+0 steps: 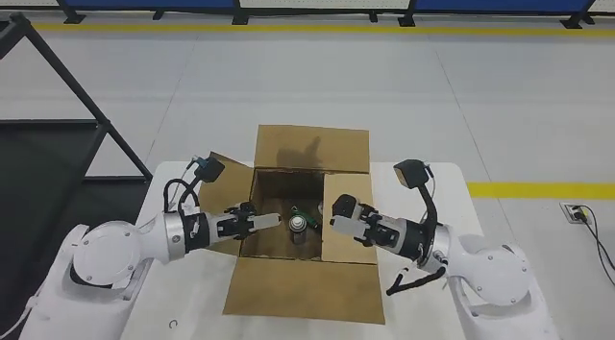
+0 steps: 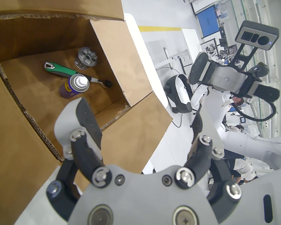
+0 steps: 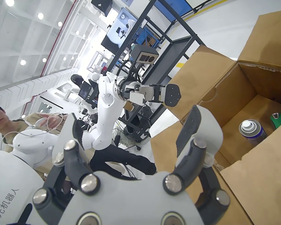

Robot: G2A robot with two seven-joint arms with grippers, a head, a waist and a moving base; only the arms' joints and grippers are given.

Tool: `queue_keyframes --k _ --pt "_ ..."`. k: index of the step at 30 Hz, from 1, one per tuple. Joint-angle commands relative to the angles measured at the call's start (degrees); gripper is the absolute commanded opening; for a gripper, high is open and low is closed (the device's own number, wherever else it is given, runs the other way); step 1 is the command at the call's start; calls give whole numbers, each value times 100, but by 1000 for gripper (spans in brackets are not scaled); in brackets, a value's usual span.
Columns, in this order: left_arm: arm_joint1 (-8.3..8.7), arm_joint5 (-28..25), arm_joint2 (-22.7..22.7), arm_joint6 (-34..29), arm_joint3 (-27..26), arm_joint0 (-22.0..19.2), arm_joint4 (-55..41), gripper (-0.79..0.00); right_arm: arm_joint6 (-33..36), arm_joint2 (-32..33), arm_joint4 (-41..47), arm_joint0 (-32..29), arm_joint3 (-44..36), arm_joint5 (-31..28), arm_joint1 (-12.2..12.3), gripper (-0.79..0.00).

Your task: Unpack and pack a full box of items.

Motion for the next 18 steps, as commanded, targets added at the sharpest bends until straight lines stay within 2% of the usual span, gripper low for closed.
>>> queue_keyframes --k 1,12,14,18 --pt "0 -1 1 -1 0 0 -1 0 -1 0 0 0 0 -2 0 0" --pt "-2 -9 37 -1 6 21 17 0 -1 0 0 0 0 -2 0 0" --pt "-17 -17 222 127 74 8 175 0 -110 -4 36 -57 -62 -13 4 0" --pt "-109 81 860 291 398 -364 330 0 -134 246 172 -191 -232 -97 67 0"
